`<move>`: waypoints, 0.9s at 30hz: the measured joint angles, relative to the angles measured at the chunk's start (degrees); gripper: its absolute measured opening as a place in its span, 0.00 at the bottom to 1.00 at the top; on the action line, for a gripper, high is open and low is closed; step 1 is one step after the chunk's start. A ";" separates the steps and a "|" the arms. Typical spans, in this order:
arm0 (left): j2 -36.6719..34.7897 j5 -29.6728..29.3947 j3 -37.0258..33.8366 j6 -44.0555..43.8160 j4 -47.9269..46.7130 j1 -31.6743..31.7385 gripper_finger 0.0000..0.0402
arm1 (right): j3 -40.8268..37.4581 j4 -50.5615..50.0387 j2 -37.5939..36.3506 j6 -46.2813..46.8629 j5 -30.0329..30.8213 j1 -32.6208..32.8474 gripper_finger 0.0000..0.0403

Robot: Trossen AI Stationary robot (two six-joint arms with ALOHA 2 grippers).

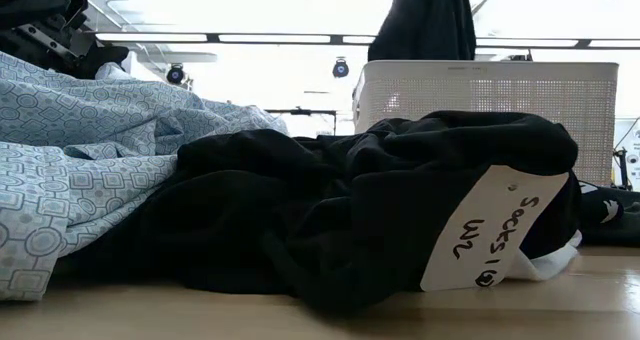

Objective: Pick & Place Cloths
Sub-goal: Put the dark blue patterned shirt into the white bin

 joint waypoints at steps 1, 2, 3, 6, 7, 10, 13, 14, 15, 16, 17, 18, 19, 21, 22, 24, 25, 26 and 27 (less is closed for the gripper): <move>0.00 0.01 0.00 -0.01 0.00 0.01 0.72 | 0.00 -2.64 -0.11 1.56 1.01 0.03 0.01; 0.00 -0.01 0.00 -0.01 0.00 0.01 0.72 | 0.00 -5.13 -0.38 3.43 1.90 0.03 0.01; 0.02 -0.01 0.00 0.00 0.01 0.01 0.72 | 0.00 -7.71 -0.73 5.45 2.41 0.12 0.01; 0.02 -0.01 -0.02 -0.01 0.00 0.02 0.72 | 0.00 -15.07 -1.74 12.43 3.26 0.13 0.01; 0.02 0.01 -0.01 0.01 0.00 0.01 0.72 | 0.00 -17.59 -2.00 14.92 3.25 0.13 0.01; 0.02 0.01 -0.01 0.01 0.00 0.01 0.72 | 0.00 -25.24 -2.81 23.35 2.66 0.13 0.01; 0.00 -0.01 0.00 0.00 0.00 0.02 0.72 | 0.00 -33.12 -3.75 32.95 -1.72 0.13 0.01; 0.00 -0.01 0.00 -0.01 0.00 0.02 0.72 | 0.02 -35.78 -3.92 35.81 -3.69 0.13 0.01; 0.00 -0.01 -0.02 0.01 0.00 0.00 0.72 | 0.02 -38.38 -3.95 38.47 -5.86 0.11 0.01; 0.01 0.00 0.00 0.01 0.00 0.01 0.72 | 0.02 -41.03 -3.92 40.66 -7.68 0.11 0.01; 0.02 -0.01 0.00 -0.01 0.00 0.02 0.72 | 0.02 -43.59 -3.85 42.56 -9.21 0.11 0.01; 0.02 -0.01 0.00 -0.01 0.00 0.00 0.72 | 0.02 -45.80 -3.62 44.28 -10.39 0.11 0.01; 0.01 0.01 0.00 -0.01 0.00 0.02 0.72 | 0.02 -47.88 -3.34 45.92 -11.17 0.12 0.01; 0.00 -0.01 -0.01 0.00 0.00 0.01 0.72 | 0.02 -52.09 -2.66 48.92 -12.65 0.10 0.01; 0.01 0.00 0.00 0.01 0.00 0.00 0.72 | 0.02 -53.87 -2.16 50.26 -13.21 -0.01 0.01; 0.02 0.01 0.00 0.00 0.00 0.02 0.72 | 0.02 -56.64 -1.04 53.13 -15.34 -0.40 0.01; 0.01 0.01 -0.01 0.00 0.00 0.01 0.72 | 0.02 -57.88 -0.45 54.24 -16.73 -0.78 0.01; 0.02 0.01 -0.01 0.01 0.00 0.01 0.72 | 0.02 -59.17 0.29 55.31 -18.32 -1.23 0.01; 0.02 0.01 -0.02 -0.01 0.00 0.02 0.72 | 0.02 -60.16 1.06 56.02 -19.76 -1.75 0.01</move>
